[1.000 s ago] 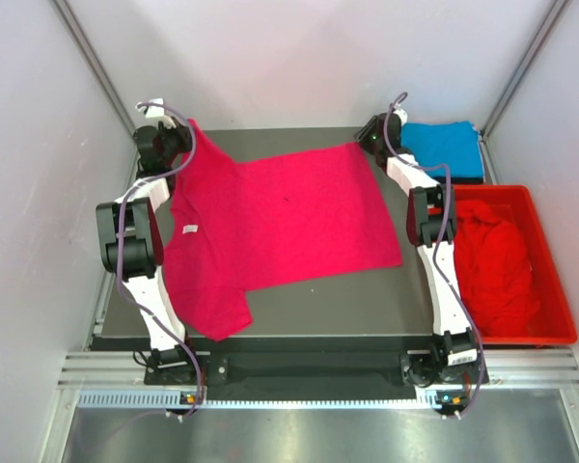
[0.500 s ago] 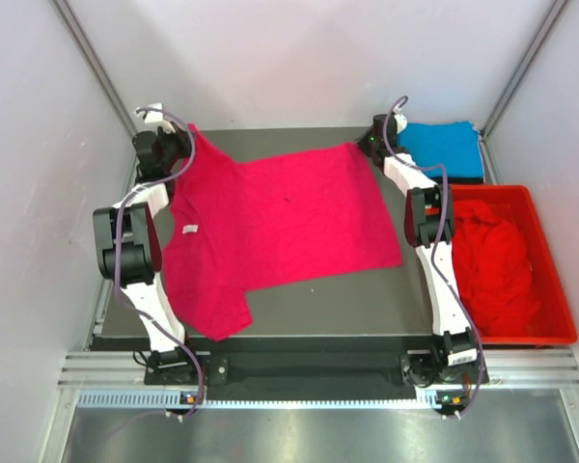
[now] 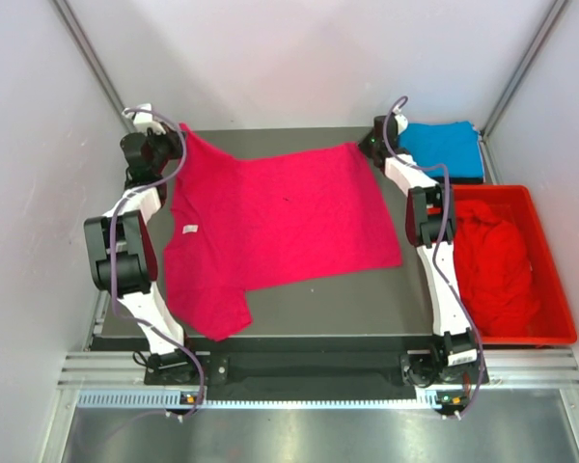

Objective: Fold and stack the t-shirts
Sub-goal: Fold the tshirt

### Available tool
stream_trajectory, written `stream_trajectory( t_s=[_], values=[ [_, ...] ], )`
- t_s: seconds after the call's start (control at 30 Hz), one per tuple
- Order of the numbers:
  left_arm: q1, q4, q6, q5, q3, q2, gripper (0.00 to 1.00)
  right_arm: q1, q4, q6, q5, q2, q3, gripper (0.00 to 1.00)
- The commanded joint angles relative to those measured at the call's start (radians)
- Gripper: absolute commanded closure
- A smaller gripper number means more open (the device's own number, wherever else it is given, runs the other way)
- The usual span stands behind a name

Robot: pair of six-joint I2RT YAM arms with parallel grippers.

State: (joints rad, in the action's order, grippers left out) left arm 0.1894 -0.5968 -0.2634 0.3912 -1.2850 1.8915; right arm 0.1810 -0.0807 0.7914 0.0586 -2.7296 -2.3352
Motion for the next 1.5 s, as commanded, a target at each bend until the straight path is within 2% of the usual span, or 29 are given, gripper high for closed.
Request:
stream_trajectory(
  t_s=[0.0, 0.13, 0.27, 0.4, 0.57, 0.77, 0.83, 0.93, 1.3, 1.47],
  values=[
    [0.002, -0.015, 0.016, 0.075, 0.029, -0.089, 1.00, -0.006, -0.001, -0.066, 0.012, 0.094, 0.092, 1.00],
    [0.002, 0.122, 0.093, 0.092, 0.062, -0.143, 1.00, -0.024, 0.052, -0.096, -0.043, 0.136, 0.163, 1.00],
    [0.001, 0.172, 0.150, 0.077, 0.150, -0.239, 1.00, -0.032, 0.067, -0.139, -0.080, 0.174, 0.192, 0.99],
    [0.002, 0.245, 0.216, 0.048, 0.242, -0.353, 1.00, -0.049, 0.108, -0.138, -0.108, 0.249, 0.272, 0.90],
    [0.002, 0.307, 0.190, 0.035, 0.383, -0.457, 1.00, -0.074, 0.127, -0.097, -0.161, 0.320, 0.353, 0.77],
    [0.002, 0.417, 0.145, -0.028, 0.525, -0.537, 0.98, -0.077, 0.088, -0.087, -0.187, 0.392, 0.412, 0.72],
    [0.001, 0.451, 0.130, -0.074, 0.547, -0.554, 0.96, -0.077, 0.038, -0.090, -0.187, 0.412, 0.412, 0.71],
    [0.002, 0.528, 0.104, -0.164, 0.559, -0.574, 0.98, -0.078, 0.010, -0.090, -0.198, 0.436, 0.425, 0.70],
    [0.002, 0.591, 0.084, -0.187, 0.590, -0.713, 1.00, -0.077, -0.019, -0.126, -0.247, 0.488, 0.500, 0.69],
    [0.002, 0.652, 0.067, -0.273, 0.595, -0.730, 1.00, -0.077, -0.042, -0.129, -0.246, 0.493, 0.507, 0.67]
  ],
)
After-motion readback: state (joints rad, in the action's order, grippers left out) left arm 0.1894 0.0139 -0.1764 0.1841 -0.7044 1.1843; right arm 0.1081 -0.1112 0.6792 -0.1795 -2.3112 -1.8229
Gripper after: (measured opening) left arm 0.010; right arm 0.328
